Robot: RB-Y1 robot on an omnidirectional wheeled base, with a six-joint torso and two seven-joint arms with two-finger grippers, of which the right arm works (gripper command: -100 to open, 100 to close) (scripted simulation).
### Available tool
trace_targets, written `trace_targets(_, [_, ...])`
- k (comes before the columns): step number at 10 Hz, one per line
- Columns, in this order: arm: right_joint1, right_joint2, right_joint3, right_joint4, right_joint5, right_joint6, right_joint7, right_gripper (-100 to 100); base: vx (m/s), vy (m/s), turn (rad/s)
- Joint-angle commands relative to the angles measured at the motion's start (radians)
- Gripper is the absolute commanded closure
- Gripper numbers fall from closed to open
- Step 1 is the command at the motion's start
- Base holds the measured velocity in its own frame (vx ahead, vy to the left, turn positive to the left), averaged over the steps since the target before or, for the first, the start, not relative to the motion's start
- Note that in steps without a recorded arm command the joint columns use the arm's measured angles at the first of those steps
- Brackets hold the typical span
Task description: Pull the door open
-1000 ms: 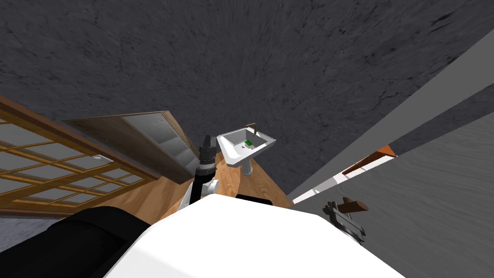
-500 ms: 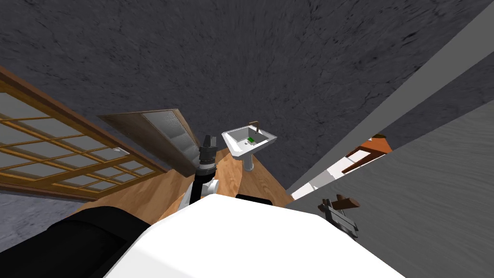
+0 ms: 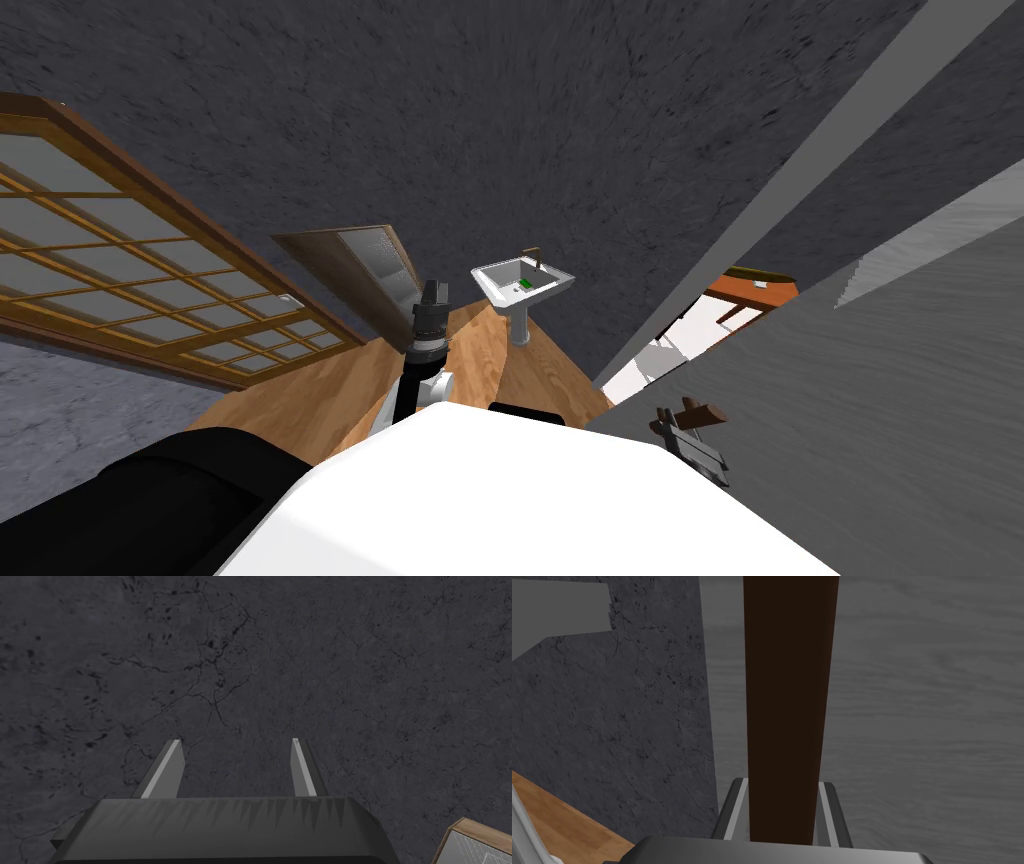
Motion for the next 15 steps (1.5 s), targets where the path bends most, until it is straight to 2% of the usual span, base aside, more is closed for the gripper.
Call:
trace_targets(1, [0.007, -0.004, 0.02, -0.007, 0.016, -0.013, -0.009, 100, -0.245, 0.004, 0.048])
trace_targets(2, [0.005, -0.002, 0.014, -0.004, 0.01, -0.005, -0.005, 100, -0.103, 0.01, 0.023])
trace_targets(3, [0.013, -0.007, 0.038, -0.009, 0.026, -0.016, -0.013, 100, -0.141, 0.006, 0.05])
trace_targets(7, [0.032, -0.027, 0.09, -0.026, 0.065, -0.05, -0.035, 100, -0.226, -0.015, 0.056])
trace_targets(10, [0.045, -0.041, 0.124, -0.037, 0.09, -0.072, -0.049, 100, -0.221, -0.006, 0.045])
trace_targets(11, [0.045, -0.038, 0.118, -0.041, 0.085, -0.061, -0.043, 100, -0.095, 0.005, 0.015])
trace_targets(15, [0.062, -0.056, 0.172, -0.049, 0.126, -0.099, -0.059, 100, -0.184, -0.04, 0.05])
